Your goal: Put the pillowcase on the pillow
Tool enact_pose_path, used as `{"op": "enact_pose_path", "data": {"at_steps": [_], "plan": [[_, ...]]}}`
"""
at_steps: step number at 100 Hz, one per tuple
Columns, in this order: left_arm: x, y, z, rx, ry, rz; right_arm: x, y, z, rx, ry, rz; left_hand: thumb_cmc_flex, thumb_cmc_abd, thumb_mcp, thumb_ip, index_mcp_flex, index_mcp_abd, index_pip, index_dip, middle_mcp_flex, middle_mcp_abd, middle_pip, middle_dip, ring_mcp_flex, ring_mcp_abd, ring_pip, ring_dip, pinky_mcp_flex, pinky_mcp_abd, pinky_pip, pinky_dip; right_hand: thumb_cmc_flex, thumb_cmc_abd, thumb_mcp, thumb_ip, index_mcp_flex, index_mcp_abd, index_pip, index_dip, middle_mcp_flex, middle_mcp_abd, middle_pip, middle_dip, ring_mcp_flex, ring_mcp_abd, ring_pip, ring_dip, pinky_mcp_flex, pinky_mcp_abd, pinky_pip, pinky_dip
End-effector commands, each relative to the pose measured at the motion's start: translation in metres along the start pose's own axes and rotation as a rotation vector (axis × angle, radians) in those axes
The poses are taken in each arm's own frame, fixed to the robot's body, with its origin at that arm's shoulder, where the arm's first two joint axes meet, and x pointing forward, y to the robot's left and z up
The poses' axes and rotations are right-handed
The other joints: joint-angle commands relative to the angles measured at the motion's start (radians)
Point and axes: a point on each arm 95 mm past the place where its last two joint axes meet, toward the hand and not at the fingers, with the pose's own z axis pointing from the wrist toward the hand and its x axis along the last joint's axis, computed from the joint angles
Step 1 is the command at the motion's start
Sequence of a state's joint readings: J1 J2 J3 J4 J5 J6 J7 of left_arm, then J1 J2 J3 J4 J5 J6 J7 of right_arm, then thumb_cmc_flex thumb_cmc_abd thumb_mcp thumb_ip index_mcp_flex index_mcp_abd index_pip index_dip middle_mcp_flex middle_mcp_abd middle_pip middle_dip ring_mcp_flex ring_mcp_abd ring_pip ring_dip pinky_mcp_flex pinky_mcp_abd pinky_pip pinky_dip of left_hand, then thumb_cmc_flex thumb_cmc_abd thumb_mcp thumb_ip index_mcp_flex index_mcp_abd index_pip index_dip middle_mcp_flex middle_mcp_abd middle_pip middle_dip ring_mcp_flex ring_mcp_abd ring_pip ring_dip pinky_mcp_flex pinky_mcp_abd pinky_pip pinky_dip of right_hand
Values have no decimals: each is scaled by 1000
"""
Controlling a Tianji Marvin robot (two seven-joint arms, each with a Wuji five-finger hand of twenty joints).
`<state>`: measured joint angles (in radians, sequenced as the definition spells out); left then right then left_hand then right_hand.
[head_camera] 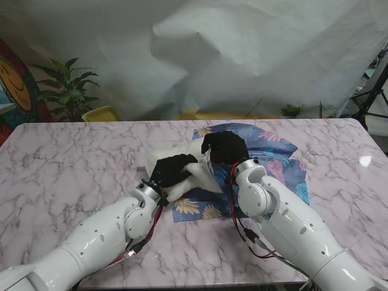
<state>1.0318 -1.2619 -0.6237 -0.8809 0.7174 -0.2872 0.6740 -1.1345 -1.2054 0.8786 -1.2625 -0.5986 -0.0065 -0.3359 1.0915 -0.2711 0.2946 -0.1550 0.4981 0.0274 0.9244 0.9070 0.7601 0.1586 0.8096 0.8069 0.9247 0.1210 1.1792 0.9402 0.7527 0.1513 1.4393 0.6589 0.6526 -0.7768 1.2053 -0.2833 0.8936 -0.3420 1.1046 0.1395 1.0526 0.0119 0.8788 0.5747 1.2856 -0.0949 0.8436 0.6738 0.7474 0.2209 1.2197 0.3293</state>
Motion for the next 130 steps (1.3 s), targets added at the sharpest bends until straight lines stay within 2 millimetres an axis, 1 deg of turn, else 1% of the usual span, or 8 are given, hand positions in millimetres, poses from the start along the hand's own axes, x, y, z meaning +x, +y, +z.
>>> {"op": "enact_pose_path", "data": {"at_steps": [1,15,28,70,78,88,104,130], "plan": [[21,-4,12,37,43,-37,7,1,3,-2,13,6,199,251,200,89,43,-63,308,117,40,-36,119,58,93,-245,160,49,55,-93,124,38,-5,35,3,-7,35,-5,51,30,8,-4,23,4,33,-4,1,10,6,10,-1,-14],[30,-9,13,93,79,-58,3,-1,3,8,-3,17,199,250,200,89,48,-64,310,119,43,-35,121,62,97,-242,166,50,55,-93,124,38,-5,37,2,-7,33,-3,50,31,8,-3,23,4,33,-4,-1,9,7,8,-1,-14],[33,-6,13,74,94,-55,2,-3,3,14,-11,45,199,249,197,88,48,-64,306,118,43,-35,120,64,97,-241,168,49,54,-91,123,37,-2,38,1,-6,31,1,51,33,8,-1,23,4,33,-2,-2,8,11,8,1,-14],[39,19,25,-3,8,-134,27,-9,-6,-25,31,144,199,254,193,89,32,-30,280,83,36,-19,103,63,98,-246,163,43,60,-86,119,38,3,57,-11,-5,16,25,50,41,5,9,21,1,32,2,-13,3,31,0,6,-17],[41,20,26,5,0,-147,25,-10,-7,-12,15,137,199,255,192,89,31,-28,279,76,35,-18,101,63,100,-250,161,41,64,-89,115,36,6,63,-16,-5,11,30,48,43,2,10,19,-1,31,5,-19,0,31,0,5,-19],[44,18,26,35,-18,-174,15,-14,-7,25,-22,100,199,255,190,89,29,-27,278,70,34,-19,100,63,102,-251,162,39,69,-91,113,34,7,72,-25,-4,3,31,46,43,-3,8,17,-2,30,3,-29,-5,28,-4,3,-21],[46,14,25,69,-59,-205,5,-20,-8,85,-68,120,199,256,190,90,25,-22,276,61,32,-16,97,62,105,-254,162,37,75,-92,112,32,15,87,-41,0,-10,40,46,44,-10,12,11,-12,30,12,-58,-20,30,-1,2,-25],[46,17,27,54,-141,-220,15,-19,-18,107,-50,142,199,258,190,90,17,-2,269,41,28,-7,95,61,112,-259,162,32,91,-97,112,26,11,110,-62,2,-38,54,48,38,-23,12,2,-28,27,21,-100,-39,35,-6,2,-33]]}}
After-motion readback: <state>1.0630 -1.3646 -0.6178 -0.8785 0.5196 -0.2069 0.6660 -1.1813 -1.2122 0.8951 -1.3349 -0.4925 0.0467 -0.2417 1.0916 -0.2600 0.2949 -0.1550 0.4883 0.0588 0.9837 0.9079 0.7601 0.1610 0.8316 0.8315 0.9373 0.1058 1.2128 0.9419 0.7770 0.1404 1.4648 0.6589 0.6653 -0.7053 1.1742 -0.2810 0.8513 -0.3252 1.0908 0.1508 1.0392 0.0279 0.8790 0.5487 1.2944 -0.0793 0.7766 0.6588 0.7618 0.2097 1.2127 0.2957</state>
